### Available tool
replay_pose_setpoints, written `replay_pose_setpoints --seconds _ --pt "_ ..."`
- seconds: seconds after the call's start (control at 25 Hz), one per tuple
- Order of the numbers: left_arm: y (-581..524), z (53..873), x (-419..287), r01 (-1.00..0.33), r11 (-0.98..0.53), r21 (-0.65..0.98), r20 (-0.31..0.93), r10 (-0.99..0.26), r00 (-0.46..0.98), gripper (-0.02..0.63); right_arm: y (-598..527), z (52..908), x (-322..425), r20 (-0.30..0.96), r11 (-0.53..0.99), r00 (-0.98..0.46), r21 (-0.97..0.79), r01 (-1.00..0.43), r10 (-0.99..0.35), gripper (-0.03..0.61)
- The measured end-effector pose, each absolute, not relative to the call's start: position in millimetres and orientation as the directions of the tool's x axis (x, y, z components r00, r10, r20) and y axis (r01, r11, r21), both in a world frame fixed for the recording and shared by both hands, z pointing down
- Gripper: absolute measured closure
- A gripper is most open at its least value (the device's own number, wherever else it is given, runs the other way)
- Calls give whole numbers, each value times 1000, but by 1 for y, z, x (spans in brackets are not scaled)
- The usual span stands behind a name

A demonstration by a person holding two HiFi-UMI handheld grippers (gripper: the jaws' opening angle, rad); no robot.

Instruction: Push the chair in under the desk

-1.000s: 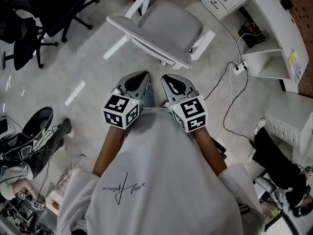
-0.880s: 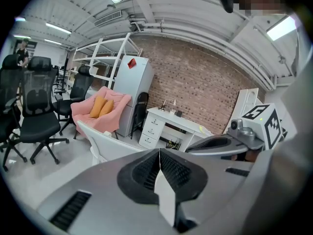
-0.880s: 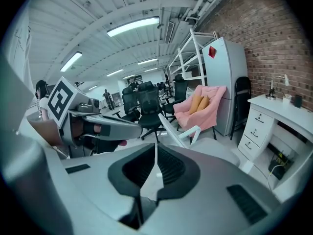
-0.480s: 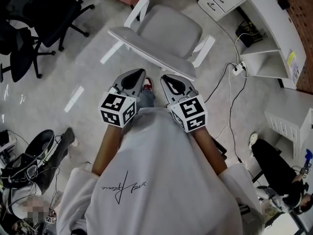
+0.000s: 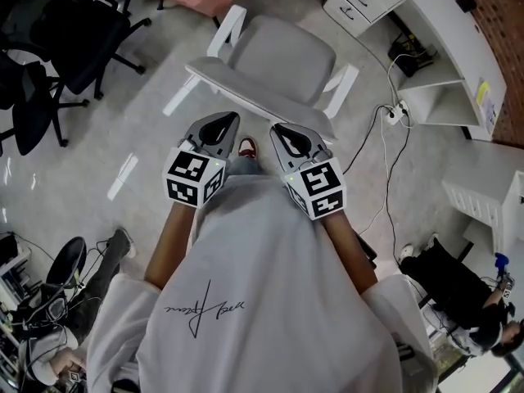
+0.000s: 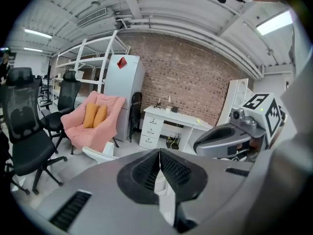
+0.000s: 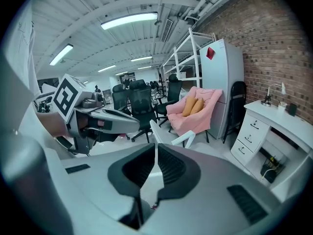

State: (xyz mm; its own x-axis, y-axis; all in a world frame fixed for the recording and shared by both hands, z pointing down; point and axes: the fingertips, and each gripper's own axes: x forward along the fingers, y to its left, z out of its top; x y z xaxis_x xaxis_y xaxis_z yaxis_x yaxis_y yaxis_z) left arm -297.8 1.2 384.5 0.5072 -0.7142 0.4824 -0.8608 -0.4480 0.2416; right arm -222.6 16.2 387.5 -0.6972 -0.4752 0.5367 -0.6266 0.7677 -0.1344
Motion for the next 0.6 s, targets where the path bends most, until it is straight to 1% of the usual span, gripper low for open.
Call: replay_pose_setpoints --seconds 0.16,0.28,0.6 --pt "-6 386 -309 -833 -514 203 480 -690 542 607 11 391 -231 551 747 -669 -118 -655 -499 549" --pt "-9 387 -312 -800 -583 141 482 -666 570 607 5 391 -231 556 714 -638 -110 -691 -533 549" --pt "-24 401 -305 -714 -700 6 563 -588 581 607 -13 400 -219 581 681 -592 -87 -727 -558 548"
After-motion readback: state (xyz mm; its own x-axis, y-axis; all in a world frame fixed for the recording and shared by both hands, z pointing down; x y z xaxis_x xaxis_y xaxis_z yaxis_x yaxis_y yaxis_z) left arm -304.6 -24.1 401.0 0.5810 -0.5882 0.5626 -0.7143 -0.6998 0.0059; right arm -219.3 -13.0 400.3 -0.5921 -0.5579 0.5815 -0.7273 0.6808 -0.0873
